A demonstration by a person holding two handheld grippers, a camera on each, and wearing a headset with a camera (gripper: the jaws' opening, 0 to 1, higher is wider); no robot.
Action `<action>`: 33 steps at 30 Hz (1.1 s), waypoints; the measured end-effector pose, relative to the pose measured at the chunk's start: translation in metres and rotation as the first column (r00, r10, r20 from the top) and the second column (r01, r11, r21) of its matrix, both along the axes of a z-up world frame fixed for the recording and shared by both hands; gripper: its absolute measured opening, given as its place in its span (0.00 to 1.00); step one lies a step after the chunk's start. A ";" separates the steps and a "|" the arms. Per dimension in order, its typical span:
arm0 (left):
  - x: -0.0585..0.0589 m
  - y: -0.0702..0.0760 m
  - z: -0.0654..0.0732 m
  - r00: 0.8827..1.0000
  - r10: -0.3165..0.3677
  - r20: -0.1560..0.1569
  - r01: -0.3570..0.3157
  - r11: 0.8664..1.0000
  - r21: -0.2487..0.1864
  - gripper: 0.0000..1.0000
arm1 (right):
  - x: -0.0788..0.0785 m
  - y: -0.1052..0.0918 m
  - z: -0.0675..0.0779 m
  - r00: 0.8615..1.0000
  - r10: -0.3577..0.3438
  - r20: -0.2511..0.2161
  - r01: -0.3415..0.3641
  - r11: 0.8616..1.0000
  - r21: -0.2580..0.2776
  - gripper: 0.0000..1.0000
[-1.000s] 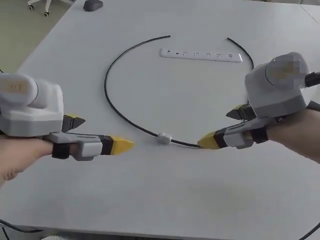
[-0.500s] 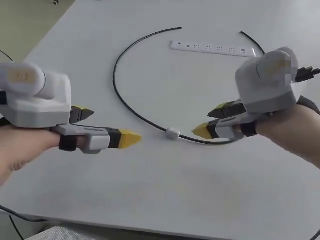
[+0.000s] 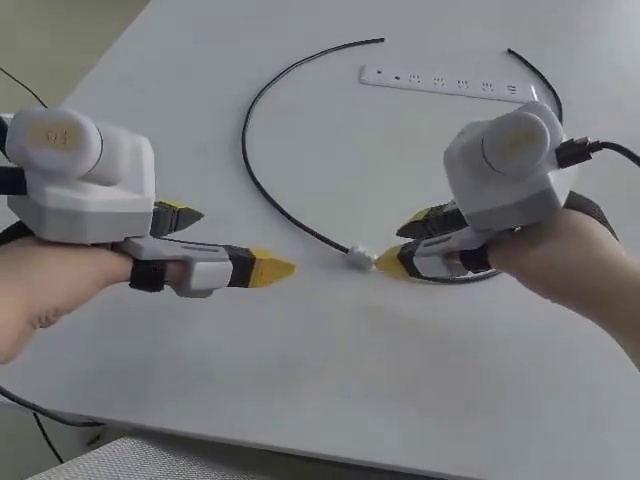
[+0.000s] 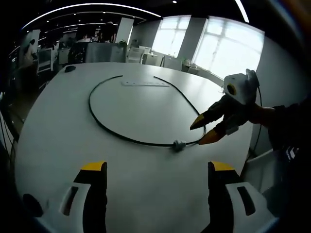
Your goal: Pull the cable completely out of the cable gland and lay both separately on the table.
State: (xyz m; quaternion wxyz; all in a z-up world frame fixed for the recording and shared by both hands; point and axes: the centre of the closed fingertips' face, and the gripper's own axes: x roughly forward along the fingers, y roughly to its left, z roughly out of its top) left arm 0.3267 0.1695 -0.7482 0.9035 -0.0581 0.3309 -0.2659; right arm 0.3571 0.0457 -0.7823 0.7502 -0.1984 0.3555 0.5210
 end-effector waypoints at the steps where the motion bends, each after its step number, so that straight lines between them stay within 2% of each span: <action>1: 0.000 0.000 0.000 1.000 -0.002 -0.001 0.002 1.000 0.001 0.85 | 0.000 0.001 -0.002 1.000 0.007 0.005 -0.007 1.000 -0.005 0.26; 5: 0.001 0.000 -0.002 1.000 -0.005 0.000 0.005 1.000 0.006 0.85 | 0.002 0.005 -0.010 0.999 0.031 0.007 -0.031 1.000 -0.006 0.27; 8: 0.001 -0.003 -0.004 1.000 -0.017 -0.007 0.017 1.000 0.003 0.86 | 0.006 0.006 -0.019 0.999 0.038 0.020 -0.037 0.999 -0.029 0.25; 10: 0.000 -0.004 -0.006 1.000 -0.024 -0.008 0.025 1.000 0.012 0.87 | 0.006 0.008 -0.022 0.999 0.038 0.015 -0.037 0.999 -0.024 0.21; 14: -0.001 -0.004 -0.007 1.000 -0.027 -0.017 0.027 1.000 0.012 0.85 | 0.006 0.012 -0.027 0.999 0.044 0.002 -0.044 0.999 -0.022 0.21; 23: -0.001 -0.001 -0.009 0.999 -0.025 -0.028 0.025 1.000 0.013 0.84 | 0.007 0.016 -0.031 0.998 0.065 0.010 -0.065 0.997 -0.029 0.16; 26: -0.003 -0.002 -0.011 0.999 -0.031 -0.035 0.032 0.999 0.019 0.83 | 0.006 0.018 -0.035 0.998 0.066 -0.004 -0.066 0.997 -0.036 0.17; 31: -0.005 -0.001 -0.012 0.999 -0.031 -0.040 0.032 0.999 0.022 0.83 | 0.004 0.020 -0.037 0.997 0.082 0.010 -0.082 0.996 -0.046 0.14; 33: -0.004 -0.001 -0.009 0.999 -0.023 -0.037 0.023 1.000 0.005 0.84 | 0.004 0.020 -0.039 0.997 0.082 0.010 -0.082 0.995 -0.050 0.14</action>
